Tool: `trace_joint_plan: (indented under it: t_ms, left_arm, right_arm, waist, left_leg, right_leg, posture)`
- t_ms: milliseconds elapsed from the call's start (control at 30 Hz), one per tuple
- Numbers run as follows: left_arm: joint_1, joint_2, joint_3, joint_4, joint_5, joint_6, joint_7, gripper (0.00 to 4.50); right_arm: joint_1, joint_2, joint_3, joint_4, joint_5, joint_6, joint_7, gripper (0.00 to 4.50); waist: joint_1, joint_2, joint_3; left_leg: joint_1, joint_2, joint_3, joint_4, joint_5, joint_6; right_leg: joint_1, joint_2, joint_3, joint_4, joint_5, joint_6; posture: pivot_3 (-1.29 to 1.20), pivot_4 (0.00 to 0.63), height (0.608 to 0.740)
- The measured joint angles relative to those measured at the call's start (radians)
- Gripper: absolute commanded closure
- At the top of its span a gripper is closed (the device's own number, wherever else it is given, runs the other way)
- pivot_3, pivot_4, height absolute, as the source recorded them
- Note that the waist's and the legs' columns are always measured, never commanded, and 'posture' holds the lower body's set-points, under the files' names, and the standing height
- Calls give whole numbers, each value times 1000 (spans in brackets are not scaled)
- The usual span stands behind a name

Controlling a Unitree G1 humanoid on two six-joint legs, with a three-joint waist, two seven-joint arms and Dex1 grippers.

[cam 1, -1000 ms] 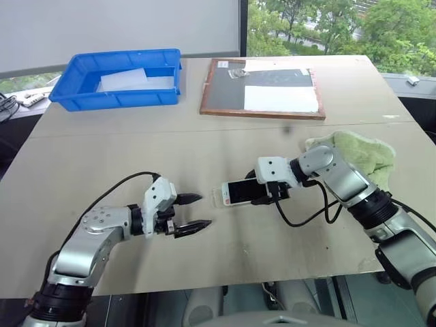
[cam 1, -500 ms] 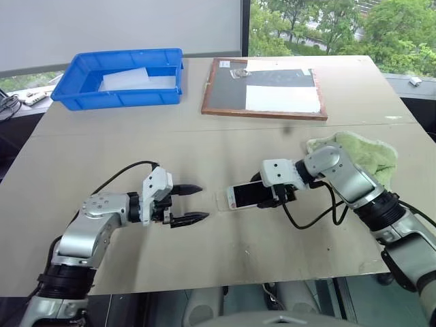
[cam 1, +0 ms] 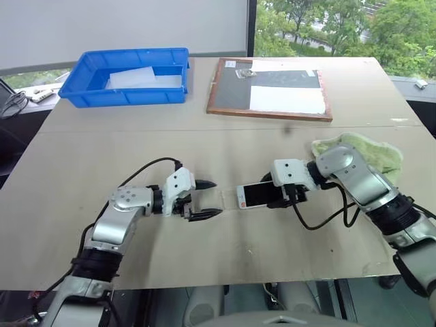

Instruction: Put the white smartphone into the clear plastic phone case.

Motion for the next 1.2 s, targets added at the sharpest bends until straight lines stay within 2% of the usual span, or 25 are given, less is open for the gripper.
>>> trace_joint_plan:
  t_ms: [400, 600, 967, 1067, 1200]
  left_arm:
    - [-80, -46, -14, 108, 31, -54, -30, 483]
    - [-113, -83, -24, 123, 42, -68, -20, 483]
    - [-124, -112, -20, 146, 23, -61, -8, 483]
    - [-95, -86, 5, 142, 10, -55, -8, 483]
    - [-46, -66, 41, 107, -14, -30, 11, 483]
  right_arm:
    - [-63, 47, 25, 85, -32, -7, 47, 1579]
    - [-108, 61, 52, 139, -34, -5, 86, 1580]
    - [-114, 33, 46, 159, -34, -28, 102, 1583]
    - [-112, 40, 41, 164, -33, -25, 98, 144]
    - [-89, 53, 37, 187, -39, -20, 74, 47]
  waist:
    - [13, 0, -1]
    - [9, 0, -1]
    - [9, 0, -1]
    - [7, 0, -1]
    - [5, 1, 0]
  left_leg:
    - [1, -1, -2, 3, 0, 0]
    - [0, -1, -2, 2, 0, 0]
    - [1, -1, -3, 2, 0, 0]
    - [1, -1, -3, 2, 0, 0]
    - [-1, -1, -3, 2, 0, 0]
  right_leg:
    - [3, 0, -2, 1, -2, -3]
    - [2, 0, -2, 0, 0, 0]
    - [3, -1, -3, 1, 0, 0]
    - [3, -1, -3, 1, 0, 0]
    - [1, -1, -2, 1, 0, 0]
  posture:
    - [0, 150, 740]
    - [0, 150, 740]
    - [0, 150, 740]
    - [0, 150, 740]
    - [0, 150, 740]
